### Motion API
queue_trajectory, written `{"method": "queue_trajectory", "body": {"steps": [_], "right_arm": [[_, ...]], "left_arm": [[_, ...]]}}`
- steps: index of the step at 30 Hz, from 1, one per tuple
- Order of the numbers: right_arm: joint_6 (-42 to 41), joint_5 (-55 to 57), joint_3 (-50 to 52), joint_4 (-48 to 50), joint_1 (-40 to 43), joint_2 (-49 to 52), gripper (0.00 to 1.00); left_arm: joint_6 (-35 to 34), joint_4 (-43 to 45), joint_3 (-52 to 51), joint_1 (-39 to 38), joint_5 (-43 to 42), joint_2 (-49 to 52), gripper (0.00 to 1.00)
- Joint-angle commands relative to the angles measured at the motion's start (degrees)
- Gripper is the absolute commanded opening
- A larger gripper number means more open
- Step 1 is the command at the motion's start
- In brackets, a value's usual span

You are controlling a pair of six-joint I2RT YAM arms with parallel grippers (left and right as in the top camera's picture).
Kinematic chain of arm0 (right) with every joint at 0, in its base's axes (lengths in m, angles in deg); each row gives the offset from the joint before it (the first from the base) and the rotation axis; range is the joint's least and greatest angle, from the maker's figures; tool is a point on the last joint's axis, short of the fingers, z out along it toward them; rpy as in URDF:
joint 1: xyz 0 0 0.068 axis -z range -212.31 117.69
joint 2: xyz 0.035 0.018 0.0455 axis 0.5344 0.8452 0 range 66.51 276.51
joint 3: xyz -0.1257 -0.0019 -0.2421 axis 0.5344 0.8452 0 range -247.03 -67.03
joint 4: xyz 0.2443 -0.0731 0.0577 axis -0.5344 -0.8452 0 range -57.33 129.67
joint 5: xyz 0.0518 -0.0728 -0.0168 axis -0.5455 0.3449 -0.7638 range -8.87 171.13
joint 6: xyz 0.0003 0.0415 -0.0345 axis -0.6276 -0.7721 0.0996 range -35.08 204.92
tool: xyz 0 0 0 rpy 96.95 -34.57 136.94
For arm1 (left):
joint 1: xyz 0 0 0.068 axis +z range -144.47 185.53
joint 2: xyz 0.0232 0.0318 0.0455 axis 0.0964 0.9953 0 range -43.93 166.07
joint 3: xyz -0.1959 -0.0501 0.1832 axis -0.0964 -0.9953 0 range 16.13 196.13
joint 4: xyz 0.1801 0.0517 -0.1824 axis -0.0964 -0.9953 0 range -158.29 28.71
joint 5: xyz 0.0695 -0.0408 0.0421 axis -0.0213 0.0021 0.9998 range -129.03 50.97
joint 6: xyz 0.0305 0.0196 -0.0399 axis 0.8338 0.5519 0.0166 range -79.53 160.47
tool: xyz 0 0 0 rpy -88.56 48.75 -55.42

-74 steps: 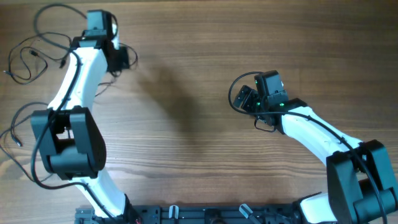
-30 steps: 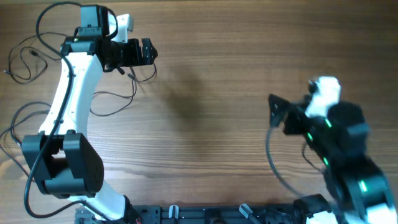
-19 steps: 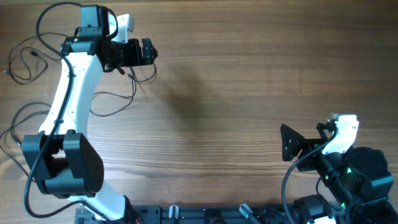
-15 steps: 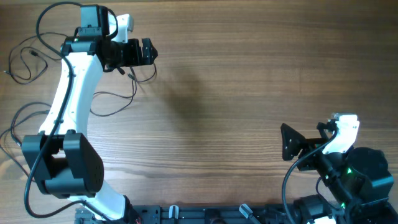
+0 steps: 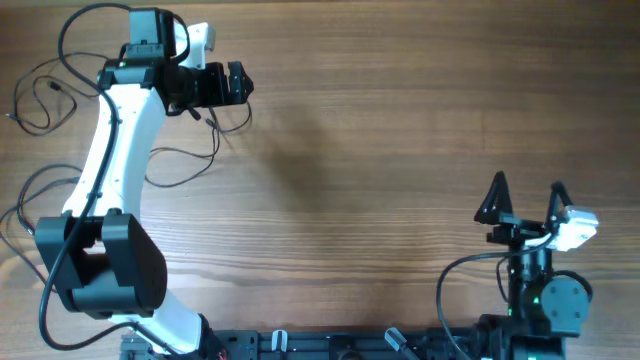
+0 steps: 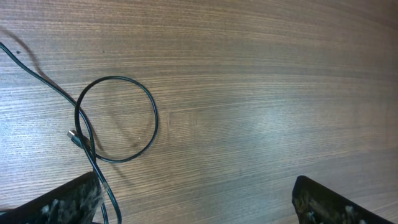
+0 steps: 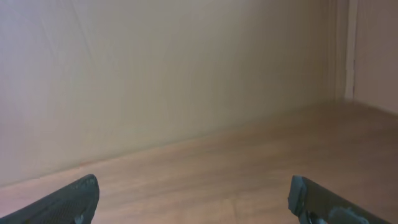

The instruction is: Untangle cables

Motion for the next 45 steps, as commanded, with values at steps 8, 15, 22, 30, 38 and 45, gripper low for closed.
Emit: {"method": "queue_trajectory", "body": {"steps": [8, 15, 22, 30, 38, 45], "right_arm": [[9.8, -2.1, 7.8, 3.1, 0.5, -1.3, 1.00], [11.5, -4.5, 7.8, 2.8, 1.9, -1.3, 1.00], [11.6, -4.4, 7.8, 2.9, 1.8, -1.3, 1.00], [11.6, -4.5, 7.8, 2.9, -0.1, -1.3, 1.00], [11.5, -4.5, 7.8, 2.9, -0.1, -1.3, 1.00], [11.6, -4.5, 7.8, 2.9, -0.1, -1.3, 1.00]], "left_arm": [[-0.5, -0.1, 0.1, -0.1, -0.9, 0.4, 1.00], [-0.5, -0.1, 0.1, -0.1, -0.9, 0.4, 1.00], [-0.5, -0.1, 0.1, -0.1, -0.9, 0.4, 1.00], [-0.5, -0.1, 0.1, -0.1, -0.9, 0.4, 1.00], [-0.5, -0.1, 0.1, -0.1, -0.9, 0.4, 1.00], [-0.5, -0.1, 0.1, -1.1, -0.4, -2.0, 1.00]]}}
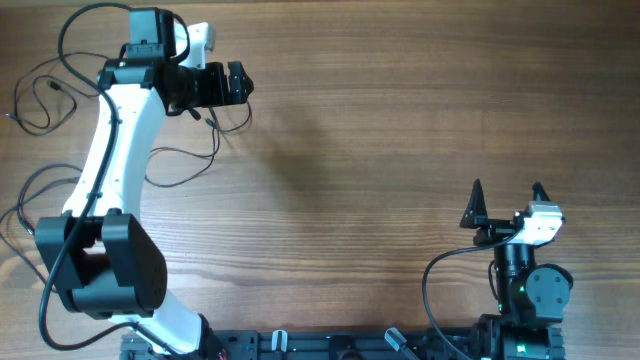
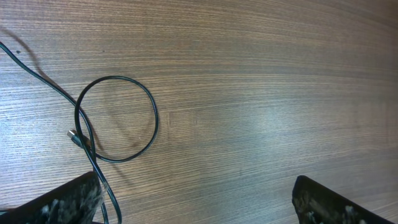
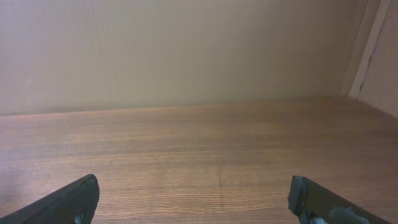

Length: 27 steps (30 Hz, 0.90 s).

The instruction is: Untangle cables

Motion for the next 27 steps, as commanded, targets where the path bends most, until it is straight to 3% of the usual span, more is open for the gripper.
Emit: {"method": "queue_trajectory", "body": {"steps": [1, 8, 14, 19, 24, 27], "right_arm": [[0.5, -0.9, 0.0, 0.1, -0.2, -0.9, 1.00], [0.5, -0.9, 0.0, 0.1, -0.2, -0.9, 1.00], [0.5, -0.9, 0.0, 0.1, -0.2, -0.9, 1.00], [0.5, -0.9, 0.0, 0.1, -0.2, -0.9, 1.00], [0.5, -0.9, 0.0, 0.1, -0.2, -0.9, 1.00], [0.5, -0.9, 0.0, 0.1, -0.2, -0.9, 1.00]], "left_arm": [[-0.5, -0.1, 0.1, -2.6, -0.5, -4.3, 1.00], [0.3, -0.3, 0.1, -15.3, 2.7, -25.9, 1.00], [-0.2, -2.1, -4.7, -14.8, 3.1, -44.5, 1.00], [-0.2, 4.9, -28.7, -7.6, -3.0, -65.2, 1.00], [-14.8, 19.5, -53.3, 1.4, -2.3, -87.1, 1.00], [-16.8, 24.6, -62.1, 3.1, 0.4, -94.4, 1.00]]}}
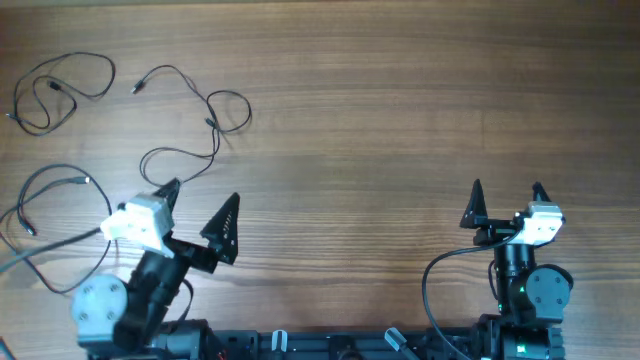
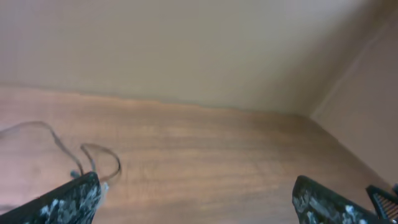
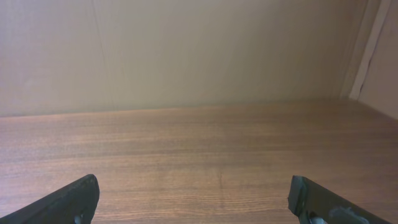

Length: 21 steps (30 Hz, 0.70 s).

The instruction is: Untangle cables

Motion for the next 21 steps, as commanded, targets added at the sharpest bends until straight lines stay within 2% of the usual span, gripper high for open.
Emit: {"method": "queue_trajectory", "body": {"steps": [1, 6, 9, 14, 18, 21], "right_arm": [[0.5, -0.9, 0.1, 0.2, -0.2, -0.5, 1.00], [0.5, -0.9, 0.1, 0.1, -0.2, -0.5, 1.00], [0.4, -0.9, 0.1, 0.1, -0.2, -0.5, 1.00], [0.4, -0.9, 0.1, 0.2, -0.2, -0.5, 1.00], [0.5, -0.9, 0.1, 0.1, -0.2, -0.5, 1.00], [0.5, -0.9, 0.1, 0.1, -0.2, -0.5, 1.00]], "left_arm": [[-5.2, 4.8, -8.9, 1.4, 2.7, -6.6, 1.00], [-5.0, 14.7, -20.3, 1.4, 7.5, -9.2, 1.00], [-4.9, 15.0, -24.2, 1.6, 7.5, -14.5, 1.00], [-4.8, 15.8, -26.5, 1.6, 11.4, -14.4, 1.00], [-4.9, 23.6, -33.7, 1.5, 11.3, -14.4, 1.00], [2.8, 22.4, -33.6, 0.4, 11.3, -14.4, 1.00]]}}
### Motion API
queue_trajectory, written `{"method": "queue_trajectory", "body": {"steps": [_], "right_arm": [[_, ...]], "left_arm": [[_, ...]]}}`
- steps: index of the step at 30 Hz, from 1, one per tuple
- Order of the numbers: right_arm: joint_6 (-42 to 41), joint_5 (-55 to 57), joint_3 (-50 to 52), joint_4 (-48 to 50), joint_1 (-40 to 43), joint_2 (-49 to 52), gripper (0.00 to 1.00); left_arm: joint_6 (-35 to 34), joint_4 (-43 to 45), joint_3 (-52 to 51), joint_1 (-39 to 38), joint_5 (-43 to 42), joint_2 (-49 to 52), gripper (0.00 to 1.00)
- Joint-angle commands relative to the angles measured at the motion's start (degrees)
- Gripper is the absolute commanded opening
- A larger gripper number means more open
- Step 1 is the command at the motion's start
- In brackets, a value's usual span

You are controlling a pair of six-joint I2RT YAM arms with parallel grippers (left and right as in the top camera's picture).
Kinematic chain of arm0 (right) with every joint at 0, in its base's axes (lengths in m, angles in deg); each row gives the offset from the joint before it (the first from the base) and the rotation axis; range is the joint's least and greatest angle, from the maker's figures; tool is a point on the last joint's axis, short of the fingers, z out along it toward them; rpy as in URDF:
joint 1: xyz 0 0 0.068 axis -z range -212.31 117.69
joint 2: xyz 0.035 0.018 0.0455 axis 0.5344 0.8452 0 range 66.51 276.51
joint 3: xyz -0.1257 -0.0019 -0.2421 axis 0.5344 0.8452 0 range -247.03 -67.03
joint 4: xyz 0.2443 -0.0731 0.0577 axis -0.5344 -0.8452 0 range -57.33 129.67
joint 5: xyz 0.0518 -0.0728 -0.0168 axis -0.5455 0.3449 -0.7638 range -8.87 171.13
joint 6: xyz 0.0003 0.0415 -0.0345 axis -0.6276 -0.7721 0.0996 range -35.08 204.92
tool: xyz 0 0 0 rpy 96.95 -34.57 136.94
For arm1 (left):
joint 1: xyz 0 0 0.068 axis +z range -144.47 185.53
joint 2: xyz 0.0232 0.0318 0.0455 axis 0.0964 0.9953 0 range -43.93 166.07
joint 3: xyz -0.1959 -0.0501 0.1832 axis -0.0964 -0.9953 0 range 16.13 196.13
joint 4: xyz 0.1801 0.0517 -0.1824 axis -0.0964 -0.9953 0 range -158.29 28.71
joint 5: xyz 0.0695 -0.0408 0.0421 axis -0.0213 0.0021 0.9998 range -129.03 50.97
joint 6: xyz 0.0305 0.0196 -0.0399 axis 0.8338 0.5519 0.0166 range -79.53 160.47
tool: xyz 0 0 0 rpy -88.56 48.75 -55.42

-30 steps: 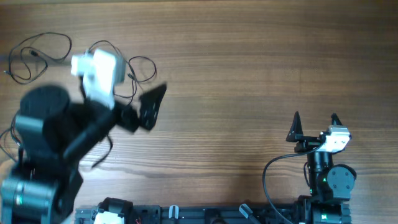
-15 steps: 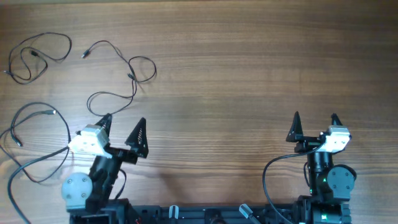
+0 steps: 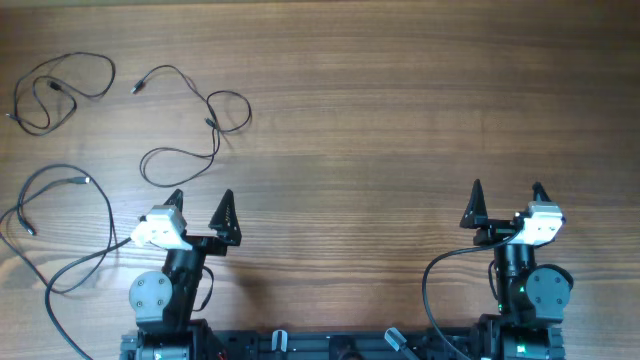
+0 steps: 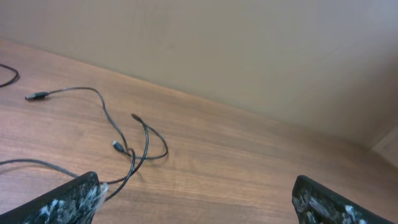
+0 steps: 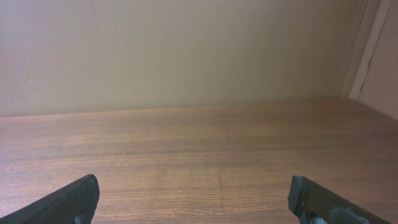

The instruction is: Untangle cables

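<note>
Three thin black cables lie apart on the left of the wooden table [image 3: 400, 110]. A small coiled cable [image 3: 50, 90] is at the far left corner. A long cable with a loop [image 3: 228, 110] snakes beside it, and shows in the left wrist view as the looped cable [image 4: 138, 146]. A third cable [image 3: 70, 225] curves along the left edge. My left gripper [image 3: 200, 205] stands open at the near edge, nothing in it; the left gripper [image 4: 196, 199] looks over the loop. My right gripper [image 3: 506, 198] is open and empty at the near right, also seen as the right gripper [image 5: 193, 199].
A plain beige wall [image 5: 186, 50] rises behind the far edge of the table. The arm bases and a black rail [image 3: 330, 345] run along the near edge.
My left arm has settled from a tilted pose at the near left into an upright one, a little further right. Its gripper stays open. The right arm and the cables have not moved.
My left arm was stretched out to the far left with its open gripper over the looped cable, and the right gripper sat at the near right. The right gripper then shifted slightly left. After that the left arm was back at the near edge, where both now stand open.
</note>
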Motion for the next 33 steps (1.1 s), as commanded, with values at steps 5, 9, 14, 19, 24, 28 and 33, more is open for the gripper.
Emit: {"method": "queue_trajectory", "body": {"steps": [5, 9, 14, 19, 24, 28, 33], "right_arm": [[0.4, -0.9, 0.1, 0.1, -0.2, -0.5, 1.00], [0.4, -0.9, 0.1, 0.1, -0.2, -0.5, 1.00], [0.5, -0.9, 0.1, 0.1, -0.2, -0.5, 1.00], [0.5, -0.9, 0.1, 0.1, -0.2, -0.5, 1.00], [0.5, -0.9, 0.1, 0.1, -0.2, -0.5, 1.00], [0.5, -0.9, 0.1, 0.1, -0.2, -0.5, 1.00], [0.5, -0.9, 0.1, 0.1, -0.2, -0.5, 1.00]], "left_arm": [[12.7, -0.6, -0.4, -2.7, 0.5, -0.6, 1.00], [17.4, -0.5, -0.4, -2.7, -1.7, -0.6, 1.00], [9.9, -0.3, -0.4, -2.7, -0.8, -0.6, 1.00], [9.8, -0.3, -0.4, -2.7, -0.5, -0.6, 1.00], [9.8, -0.2, -0.4, -2.7, -0.5, -0.6, 1.00], [9.9, -0.2, -0.4, -2.7, -0.5, -0.6, 1.00], [9.8, -0.2, -0.4, -2.7, -0.5, -0.6, 1.00]]}}
